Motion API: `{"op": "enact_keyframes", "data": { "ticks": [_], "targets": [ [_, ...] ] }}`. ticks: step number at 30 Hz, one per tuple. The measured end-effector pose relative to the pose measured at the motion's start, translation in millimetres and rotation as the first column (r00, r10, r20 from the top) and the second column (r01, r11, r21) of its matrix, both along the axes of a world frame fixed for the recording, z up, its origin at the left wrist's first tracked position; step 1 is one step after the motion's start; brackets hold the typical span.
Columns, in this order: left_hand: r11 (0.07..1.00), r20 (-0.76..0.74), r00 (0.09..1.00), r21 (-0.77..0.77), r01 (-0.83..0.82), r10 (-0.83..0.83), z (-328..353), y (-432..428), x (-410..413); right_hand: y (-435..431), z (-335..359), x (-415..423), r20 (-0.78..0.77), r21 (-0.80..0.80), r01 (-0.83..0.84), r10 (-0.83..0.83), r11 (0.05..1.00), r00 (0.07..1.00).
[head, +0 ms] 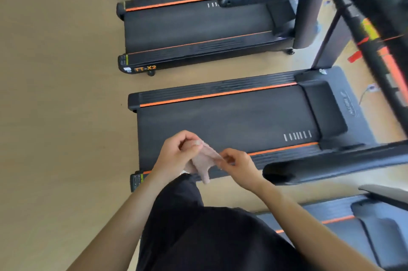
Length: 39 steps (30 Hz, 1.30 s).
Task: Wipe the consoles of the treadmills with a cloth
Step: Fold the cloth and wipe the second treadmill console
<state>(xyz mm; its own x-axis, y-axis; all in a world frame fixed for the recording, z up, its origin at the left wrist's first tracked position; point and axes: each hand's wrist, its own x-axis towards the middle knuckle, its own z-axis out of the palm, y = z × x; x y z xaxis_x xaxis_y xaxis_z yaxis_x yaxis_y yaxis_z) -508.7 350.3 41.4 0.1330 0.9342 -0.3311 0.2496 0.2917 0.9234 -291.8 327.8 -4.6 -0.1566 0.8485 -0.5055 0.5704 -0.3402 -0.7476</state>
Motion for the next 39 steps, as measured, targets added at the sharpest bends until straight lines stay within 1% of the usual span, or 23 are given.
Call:
{"op": "enact_keyframes", "data": {
  "ticks": [2, 4, 6, 8, 11, 14, 16, 18, 20, 22, 24, 27, 30, 32, 35, 37, 39],
  "targets": [
    [0.998, 0.0, 0.999, -0.028, 0.048, -0.048, -7, 44, -11, 29, 5, 5, 0.087, 0.015, -0.003, 0.002, 1.0, 0.996],
    [0.988, -0.017, 0.989, -0.037, 0.148, -0.148, -10, 87, -16, 53, 14, 11, 0.191, 0.032, 0.003, -0.009, 0.999, 0.982],
    [0.954, -0.073, 0.951, -0.042, 0.297, -0.3, -11, 136, -16, 81, 25, 16, 0.294, 0.083, -0.003, -0.021, 0.997, 0.956],
    [0.895, -0.115, 0.888, -0.069, 0.44, -0.445, -9, 188, -9, 107, 33, 28, 0.357, 0.148, 0.043, -0.094, 0.988, 0.929],
    [0.821, -0.153, 0.807, -0.06, 0.568, -0.57, -4, 258, 18, 137, 39, 52, 0.396, 0.208, 0.217, -0.285, 0.954, 0.873],
    [0.787, -0.099, 0.781, -0.055, 0.614, -0.617, 2, 316, 65, 170, 40, 84, 0.394, 0.255, 0.343, -0.421, 0.904, 0.817],
    [0.792, -0.035, 0.792, -0.07, 0.607, -0.61, 1, 353, 106, 194, 36, 113, 0.39, 0.292, 0.399, -0.489, 0.869, 0.78],
    [0.814, 0.043, 0.82, -0.101, 0.572, -0.571, -3, 386, 148, 218, 31, 143, 0.346, 0.36, 0.466, -0.579, 0.808, 0.738],
    [0.845, 0.079, 0.853, -0.12, 0.522, -0.516, -8, 415, 193, 242, 22, 176, 0.252, 0.42, 0.548, -0.673, 0.723, 0.695],
    [0.877, 0.103, 0.892, -0.165, 0.451, -0.439, -14, 443, 240, 271, 16, 209, 0.142, 0.425, 0.638, -0.743, 0.642, 0.654],
    [0.893, 0.087, 0.91, -0.175, 0.415, -0.406, -15, 474, 286, 303, 18, 242, 0.048, 0.412, 0.716, -0.798, 0.563, 0.6],
    [0.89, -0.033, 0.892, -0.088, 0.447, -0.451, -10, 520, 351, 349, 34, 295, -0.047, 0.413, 0.791, -0.857, 0.452, 0.514],
    [0.878, -0.048, 0.878, -0.058, 0.474, -0.477, -1, 557, 408, 384, 53, 346, -0.106, 0.418, 0.837, -0.895, 0.354, 0.432],
    [0.861, -0.058, 0.859, -0.025, 0.507, -0.508, 4, 584, 447, 406, 67, 381, -0.19, 0.386, 0.885, -0.917, 0.259, 0.351],
    [0.823, -0.018, 0.823, 0.016, 0.568, -0.568, 12, 622, 511, 437, 88, 435, -0.258, 0.358, 0.922, -0.934, 0.146, 0.248],
    [0.814, 0.041, 0.813, 0.028, 0.58, -0.581, 16, 642, 558, 455, 99, 469, -0.258, 0.398, 0.913, -0.945, 0.087, 0.202],
    [0.805, 0.122, 0.797, 0.041, 0.592, -0.592, 20, 659, 605, 471, 111, 501, -0.221, 0.466, 0.883, -0.96, 0.052, 0.173]
  ]
}}
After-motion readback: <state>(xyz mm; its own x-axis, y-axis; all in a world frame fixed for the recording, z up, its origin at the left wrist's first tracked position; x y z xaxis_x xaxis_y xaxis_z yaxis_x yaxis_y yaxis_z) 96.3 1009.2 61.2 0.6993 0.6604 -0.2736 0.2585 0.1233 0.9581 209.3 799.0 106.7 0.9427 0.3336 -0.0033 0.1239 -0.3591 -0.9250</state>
